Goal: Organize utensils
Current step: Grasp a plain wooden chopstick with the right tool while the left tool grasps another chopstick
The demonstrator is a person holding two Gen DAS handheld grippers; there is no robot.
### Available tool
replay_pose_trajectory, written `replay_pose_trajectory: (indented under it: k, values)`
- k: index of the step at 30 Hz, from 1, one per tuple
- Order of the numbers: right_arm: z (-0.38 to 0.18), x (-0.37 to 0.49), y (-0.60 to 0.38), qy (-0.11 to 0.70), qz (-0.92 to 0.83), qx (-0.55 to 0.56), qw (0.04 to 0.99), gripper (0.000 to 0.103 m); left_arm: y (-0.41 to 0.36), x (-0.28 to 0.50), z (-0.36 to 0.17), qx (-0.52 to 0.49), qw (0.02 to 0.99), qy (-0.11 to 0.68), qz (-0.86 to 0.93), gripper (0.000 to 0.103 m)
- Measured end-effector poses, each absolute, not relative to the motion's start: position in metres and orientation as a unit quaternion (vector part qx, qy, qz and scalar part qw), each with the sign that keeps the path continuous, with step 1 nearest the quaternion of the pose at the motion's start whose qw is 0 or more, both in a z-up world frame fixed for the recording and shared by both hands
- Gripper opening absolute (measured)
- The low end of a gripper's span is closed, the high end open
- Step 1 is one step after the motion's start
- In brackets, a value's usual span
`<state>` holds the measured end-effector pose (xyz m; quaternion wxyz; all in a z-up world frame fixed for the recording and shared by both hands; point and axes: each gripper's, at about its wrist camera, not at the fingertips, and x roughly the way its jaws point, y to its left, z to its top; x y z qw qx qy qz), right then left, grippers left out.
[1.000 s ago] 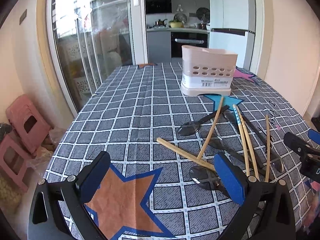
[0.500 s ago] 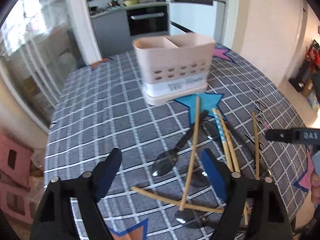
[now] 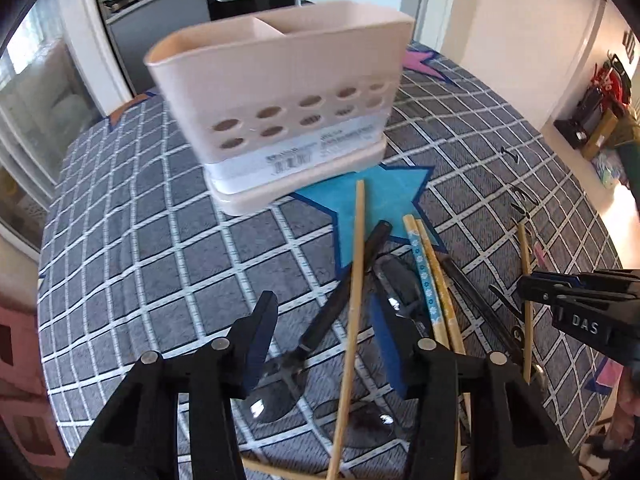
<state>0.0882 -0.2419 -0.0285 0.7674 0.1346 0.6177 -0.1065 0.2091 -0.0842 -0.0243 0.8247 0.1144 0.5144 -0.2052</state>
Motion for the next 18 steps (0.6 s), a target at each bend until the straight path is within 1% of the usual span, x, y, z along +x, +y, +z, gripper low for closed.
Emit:
replay_pose_trajectory:
  k: [2, 3, 8, 10, 11, 13, 16, 17, 18]
  values:
    - [-0.027, 0.082, -0.250, 0.614, -0.094, 0.153, 0.768, 0.007, -0.092, 0.214, -0.027, 0.120, 0.822, 0.516, -0.209, 0.078]
    - [-0.026, 0.078, -0.254, 0.612, -0.086, 0.164, 0.769, 0.007, -0.096, 0.216, -0.029, 0.123, 0.820, 0.517, -0.211, 0.078]
    - [-0.029, 0.060, -0.272, 0.597, -0.048, 0.194, 0.777, 0.007, -0.111, 0.225, -0.040, 0.135, 0.805, 0.535, -0.221, 0.078]
    - [-0.025, 0.054, -0.276, 0.590, -0.037, 0.196, 0.783, 0.007, -0.113, 0.230, -0.043, 0.125, 0.802, 0.539, -0.223, 0.078]
    - [-0.023, 0.052, -0.279, 0.587, -0.031, 0.198, 0.785, 0.007, -0.114, 0.233, -0.044, 0.119, 0.800, 0.544, -0.225, 0.076]
    - [-0.020, 0.045, -0.284, 0.582, -0.020, 0.203, 0.787, 0.007, -0.115, 0.238, -0.045, 0.108, 0.794, 0.554, -0.227, 0.065]
    - [-0.018, 0.040, -0.293, 0.575, -0.006, 0.217, 0.789, 0.007, -0.116, 0.243, -0.051, 0.102, 0.784, 0.568, -0.229, 0.060]
    - [-0.012, 0.036, -0.294, 0.573, -0.002, 0.220, 0.789, 0.007, -0.117, 0.243, -0.051, 0.106, 0.786, 0.564, -0.229, 0.047]
    - [-0.010, 0.035, -0.297, 0.571, 0.002, 0.222, 0.790, 0.007, -0.118, 0.244, -0.051, 0.105, 0.783, 0.566, -0.235, 0.045]
